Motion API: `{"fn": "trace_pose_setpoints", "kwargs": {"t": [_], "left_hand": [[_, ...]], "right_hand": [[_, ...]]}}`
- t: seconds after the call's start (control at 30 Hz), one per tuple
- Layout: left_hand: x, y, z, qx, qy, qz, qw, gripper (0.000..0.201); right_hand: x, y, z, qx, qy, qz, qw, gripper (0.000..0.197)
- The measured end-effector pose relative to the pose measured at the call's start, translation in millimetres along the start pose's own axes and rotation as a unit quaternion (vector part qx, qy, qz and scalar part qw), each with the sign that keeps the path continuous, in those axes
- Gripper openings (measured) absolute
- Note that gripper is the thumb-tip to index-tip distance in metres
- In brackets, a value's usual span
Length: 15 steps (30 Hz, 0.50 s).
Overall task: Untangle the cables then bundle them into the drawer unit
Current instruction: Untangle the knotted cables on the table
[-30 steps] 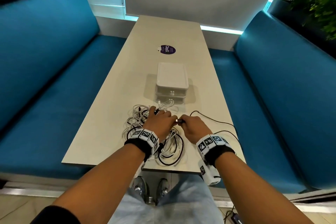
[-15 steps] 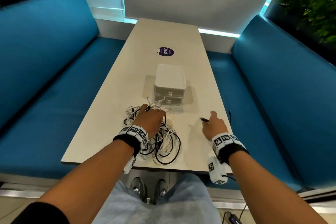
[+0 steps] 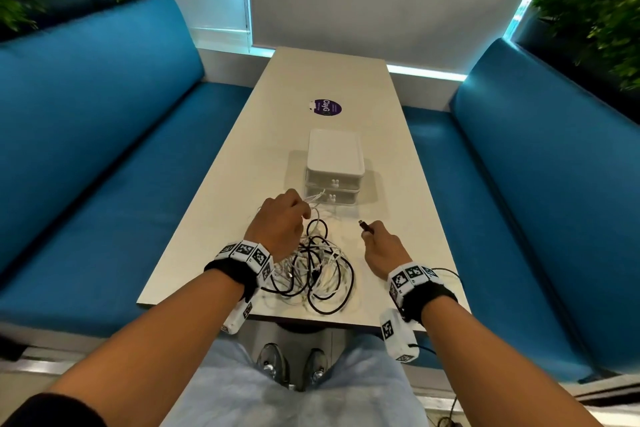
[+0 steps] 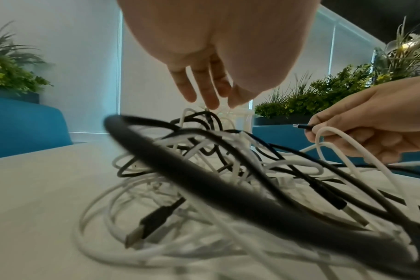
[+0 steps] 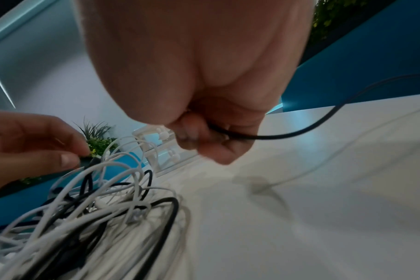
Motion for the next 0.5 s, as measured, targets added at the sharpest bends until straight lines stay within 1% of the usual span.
{"fn": "trace_pose_setpoints", "kwargs": {"t": [0.1,0.17,0.23,0.3,0.4,0.5], "left_hand": [[4,-3,-3,0.066,0.055,0.065,0.994,0.019],[7,-5,-4,0.090,0.085,0.093,0.988,0.024],[6,-7,-2,0.098,0.096,0.119,0.983,0.031],[4,-9,0,0.101,0.098,0.133,0.981,0.031],[5,-11,1,0.096,0.104,0.133,0.981,0.021],[8,-15,2,0.092,0.117,0.107,0.983,0.014]], "right_hand": [[8,-1,1,0.026,0.002,-0.035,0.999,0.032],[13,-3,2,0.046,-0.001,-0.052,0.998,0.035],[17,-4,1,0.053,0.006,-0.047,0.997,0.039],[22,-4,-1,0.051,0.020,-0.031,0.998,0.042],[29,-5,-4,0.048,0.031,-0.007,0.998,0.043],[32,-6,0,0.056,0.032,0.026,0.998,0.035]]}}
Point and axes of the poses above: each hand's wrist, its own z-axis towards the middle knuckle, its own y-axis out of the back of the hand, x = y × z, the point moved 2 cm from there along z, towards the middle knuckle, and after that the axes turned 11 degrees about -y, right-handed, at the moved point
